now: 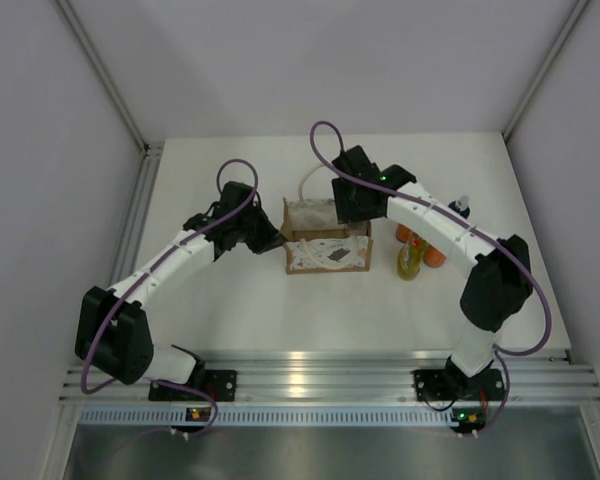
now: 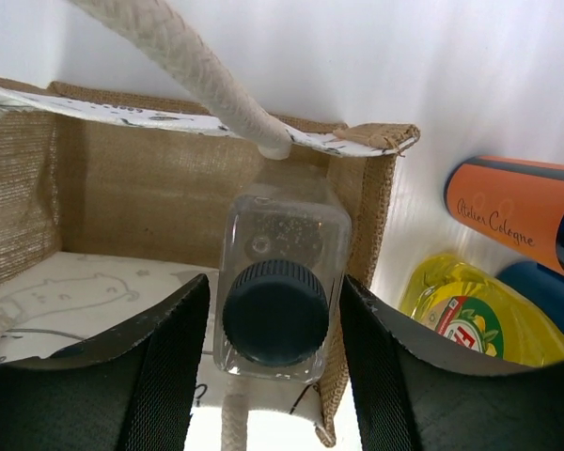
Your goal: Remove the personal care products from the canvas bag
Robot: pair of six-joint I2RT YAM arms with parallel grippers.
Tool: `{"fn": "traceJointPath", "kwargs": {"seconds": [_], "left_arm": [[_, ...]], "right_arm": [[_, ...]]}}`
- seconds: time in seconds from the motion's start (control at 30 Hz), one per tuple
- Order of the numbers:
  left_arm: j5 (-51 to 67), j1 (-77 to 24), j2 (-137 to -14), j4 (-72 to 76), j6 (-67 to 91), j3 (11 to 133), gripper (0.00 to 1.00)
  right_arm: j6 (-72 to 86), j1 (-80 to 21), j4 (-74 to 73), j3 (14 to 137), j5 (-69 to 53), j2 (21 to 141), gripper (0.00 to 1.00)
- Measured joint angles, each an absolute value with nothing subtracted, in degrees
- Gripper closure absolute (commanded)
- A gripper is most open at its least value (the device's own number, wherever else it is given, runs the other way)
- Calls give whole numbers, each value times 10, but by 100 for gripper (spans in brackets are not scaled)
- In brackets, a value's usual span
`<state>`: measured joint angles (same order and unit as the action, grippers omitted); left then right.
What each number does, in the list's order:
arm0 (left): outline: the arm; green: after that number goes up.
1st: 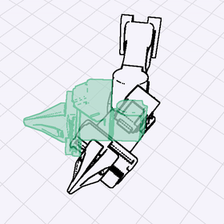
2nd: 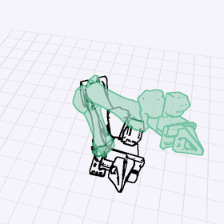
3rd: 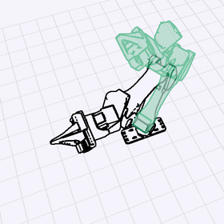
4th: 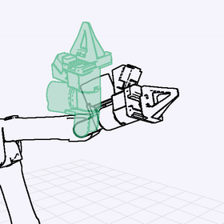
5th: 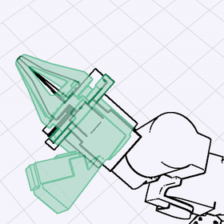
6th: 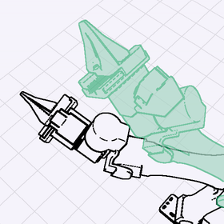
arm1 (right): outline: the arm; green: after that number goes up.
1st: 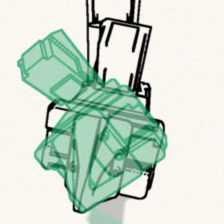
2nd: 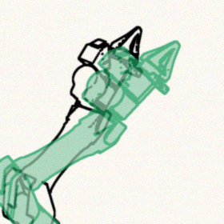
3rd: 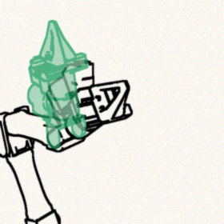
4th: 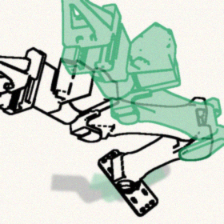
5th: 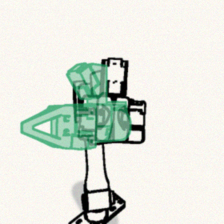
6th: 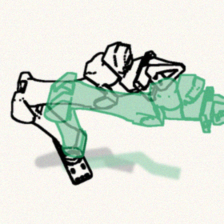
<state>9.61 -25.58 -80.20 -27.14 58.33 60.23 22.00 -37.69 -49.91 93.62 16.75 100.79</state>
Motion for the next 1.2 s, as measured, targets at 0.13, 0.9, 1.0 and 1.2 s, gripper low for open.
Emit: {"fn": "traceJointPath", "kwargs": {"seconds": [0.13, 0.9, 1.0, 1.2], "left_arm": [[96, -256, -802, -271, 583, 602, 99], [96, -254, -802, -271, 582, 602, 99], [96, -254, -802, -271, 581, 602, 99], [96, -253, -802, -271, 581, 602, 99]], "right_arm": [[223, -376, -495, 918, 167, 1011, 44], [238, -373, -413, 876, 183, 1053, 71], [243, -373, -402, 870, 188, 1053, 97], [238, -373, -389, 860, 188, 1043, 100]]}}
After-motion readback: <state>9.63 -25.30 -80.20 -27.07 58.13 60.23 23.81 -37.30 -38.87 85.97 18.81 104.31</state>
